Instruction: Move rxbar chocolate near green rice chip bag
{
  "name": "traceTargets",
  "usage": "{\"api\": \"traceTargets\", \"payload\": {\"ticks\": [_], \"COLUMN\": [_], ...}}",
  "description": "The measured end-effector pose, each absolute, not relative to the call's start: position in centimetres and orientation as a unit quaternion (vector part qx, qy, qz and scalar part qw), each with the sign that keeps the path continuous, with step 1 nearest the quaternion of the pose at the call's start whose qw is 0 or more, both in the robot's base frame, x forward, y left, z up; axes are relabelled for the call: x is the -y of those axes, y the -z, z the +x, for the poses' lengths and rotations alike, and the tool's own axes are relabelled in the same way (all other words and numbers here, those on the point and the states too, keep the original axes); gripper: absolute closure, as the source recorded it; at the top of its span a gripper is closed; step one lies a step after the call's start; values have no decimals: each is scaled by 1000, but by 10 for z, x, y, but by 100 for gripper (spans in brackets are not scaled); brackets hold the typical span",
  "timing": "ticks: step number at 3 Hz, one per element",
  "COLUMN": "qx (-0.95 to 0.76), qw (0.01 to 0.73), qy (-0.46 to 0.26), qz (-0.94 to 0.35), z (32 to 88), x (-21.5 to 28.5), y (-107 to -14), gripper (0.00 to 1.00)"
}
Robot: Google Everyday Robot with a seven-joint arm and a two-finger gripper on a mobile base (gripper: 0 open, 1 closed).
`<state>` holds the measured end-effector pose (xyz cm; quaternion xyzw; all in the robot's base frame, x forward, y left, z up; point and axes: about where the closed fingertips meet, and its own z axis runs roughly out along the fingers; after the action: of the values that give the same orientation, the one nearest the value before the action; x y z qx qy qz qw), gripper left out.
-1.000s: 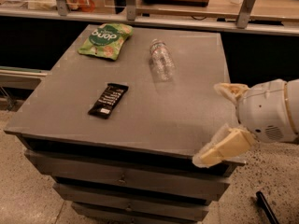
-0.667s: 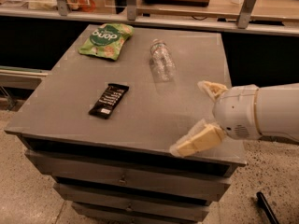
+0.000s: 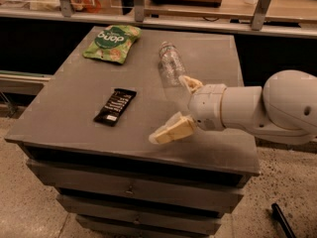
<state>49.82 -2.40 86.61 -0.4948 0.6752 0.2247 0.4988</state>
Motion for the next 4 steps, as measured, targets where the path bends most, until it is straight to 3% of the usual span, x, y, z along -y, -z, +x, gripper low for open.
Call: {"api": "traceTargets", "payload": {"ticks": [4], "qx": [-720], "qw": [437], "qy": [-281], "qz": [-459], "z": [562], "x": [-77], "y": [-849], "gripper": [0]}}
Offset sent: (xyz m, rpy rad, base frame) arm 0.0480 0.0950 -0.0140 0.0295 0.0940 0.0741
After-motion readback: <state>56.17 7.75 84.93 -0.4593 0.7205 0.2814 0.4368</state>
